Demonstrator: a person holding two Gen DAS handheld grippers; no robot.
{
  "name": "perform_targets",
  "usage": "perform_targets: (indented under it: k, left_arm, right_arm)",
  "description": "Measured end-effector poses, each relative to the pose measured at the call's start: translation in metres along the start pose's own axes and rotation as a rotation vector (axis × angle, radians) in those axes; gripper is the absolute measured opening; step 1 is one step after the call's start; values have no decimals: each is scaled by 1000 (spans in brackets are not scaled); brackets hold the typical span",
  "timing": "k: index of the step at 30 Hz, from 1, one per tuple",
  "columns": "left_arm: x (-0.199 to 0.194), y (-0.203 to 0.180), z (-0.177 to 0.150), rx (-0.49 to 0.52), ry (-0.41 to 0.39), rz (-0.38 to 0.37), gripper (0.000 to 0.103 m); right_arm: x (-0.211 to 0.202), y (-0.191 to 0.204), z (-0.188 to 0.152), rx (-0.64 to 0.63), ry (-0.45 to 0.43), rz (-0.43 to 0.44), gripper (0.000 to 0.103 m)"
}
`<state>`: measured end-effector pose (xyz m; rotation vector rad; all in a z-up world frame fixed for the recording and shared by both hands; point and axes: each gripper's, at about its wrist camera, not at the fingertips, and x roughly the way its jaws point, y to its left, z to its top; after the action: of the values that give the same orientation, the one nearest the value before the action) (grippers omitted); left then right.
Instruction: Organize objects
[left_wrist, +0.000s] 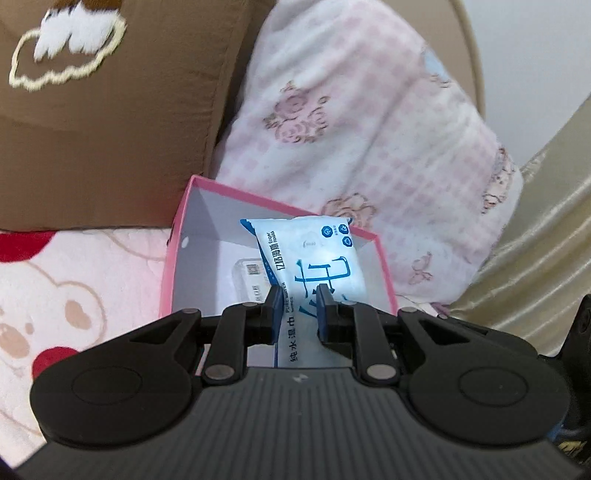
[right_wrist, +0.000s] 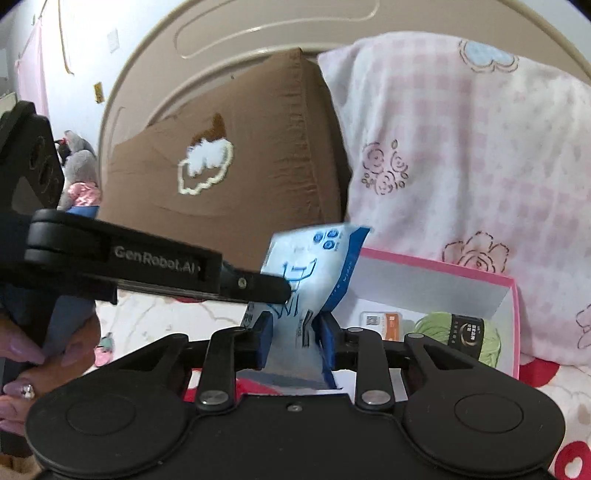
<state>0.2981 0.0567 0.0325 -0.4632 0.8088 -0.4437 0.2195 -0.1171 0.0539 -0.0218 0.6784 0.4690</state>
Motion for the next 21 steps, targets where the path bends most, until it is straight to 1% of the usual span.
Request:
perform_targets:
  k: [3, 6, 11, 13, 16, 18, 21]
  left_arm:
    - [15, 6, -4, 19, -4, 37, 16]
    - [32, 13, -8, 20, 12, 57, 16]
    - [54, 21, -14, 30, 20, 93, 16]
    - [58, 23, -12, 44, 32, 99, 16]
    - [61, 28, -8, 58, 38, 84, 16]
    - [62, 28, -8, 71, 45, 96, 16]
    - [67, 29, -11, 92, 55, 120, 16]
  right_arm:
    - [21, -12, -4, 60, 7, 9, 28]
    - [38, -18, -14, 69, 7, 17, 28]
    - [64, -27, -26, 90, 42, 28, 27]
    - [73, -32, -28, 106, 53, 36, 27]
    - [79, -36, -28, 105, 47, 40, 27]
    - [81, -37, -28, 98, 41, 46, 27]
    - [88, -37, -29, 92, 58, 50, 27]
